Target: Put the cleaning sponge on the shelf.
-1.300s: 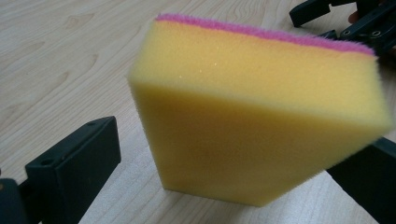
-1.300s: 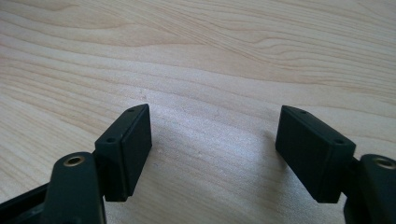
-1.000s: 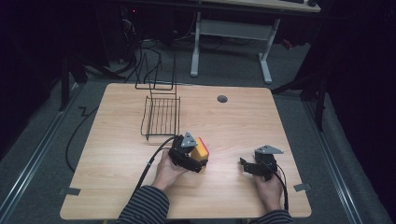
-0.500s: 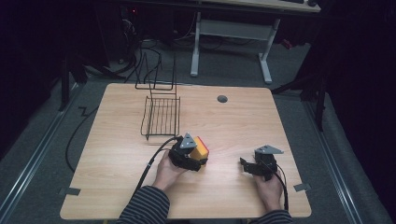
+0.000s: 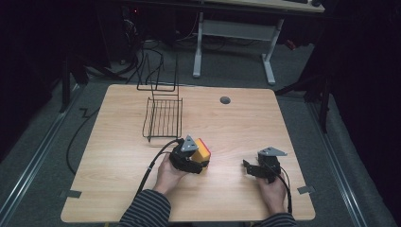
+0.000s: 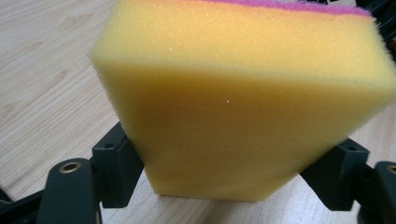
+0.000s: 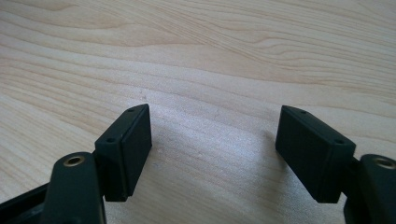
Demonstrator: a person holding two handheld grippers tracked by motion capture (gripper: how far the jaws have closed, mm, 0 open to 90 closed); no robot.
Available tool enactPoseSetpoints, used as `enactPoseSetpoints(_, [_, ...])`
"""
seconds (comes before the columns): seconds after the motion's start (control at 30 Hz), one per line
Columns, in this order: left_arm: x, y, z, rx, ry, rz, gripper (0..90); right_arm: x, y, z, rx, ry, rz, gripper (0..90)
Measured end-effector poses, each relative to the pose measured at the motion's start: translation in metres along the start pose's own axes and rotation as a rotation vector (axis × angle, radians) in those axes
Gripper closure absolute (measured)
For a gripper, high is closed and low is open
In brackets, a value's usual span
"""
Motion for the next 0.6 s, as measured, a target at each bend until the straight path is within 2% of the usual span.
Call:
enactPoseSetpoints(0.23, [0.009, -0.004, -0.005, -0.013, 0.001, -0.015, 24.2, 0.0, 0.0, 0.0, 0.001, 0.0, 0.0, 27.1])
enactPoseSetpoints(0.6, [0.033, -0.001, -0.013, 0.044, -0.019, -0.052, 24.2, 0.0, 0.0, 0.0, -0.002, 0.0, 0.001, 27.1])
Point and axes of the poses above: each handheld gripper's, and its own axes: x roughly backward along the jaws, z roughly out of its underside, y roughly to its left, the point moved 3 cm from there along -x, roughly forward along the jaws, and after that the axes turned 12 degrees about -y, right-handed, at the moved point
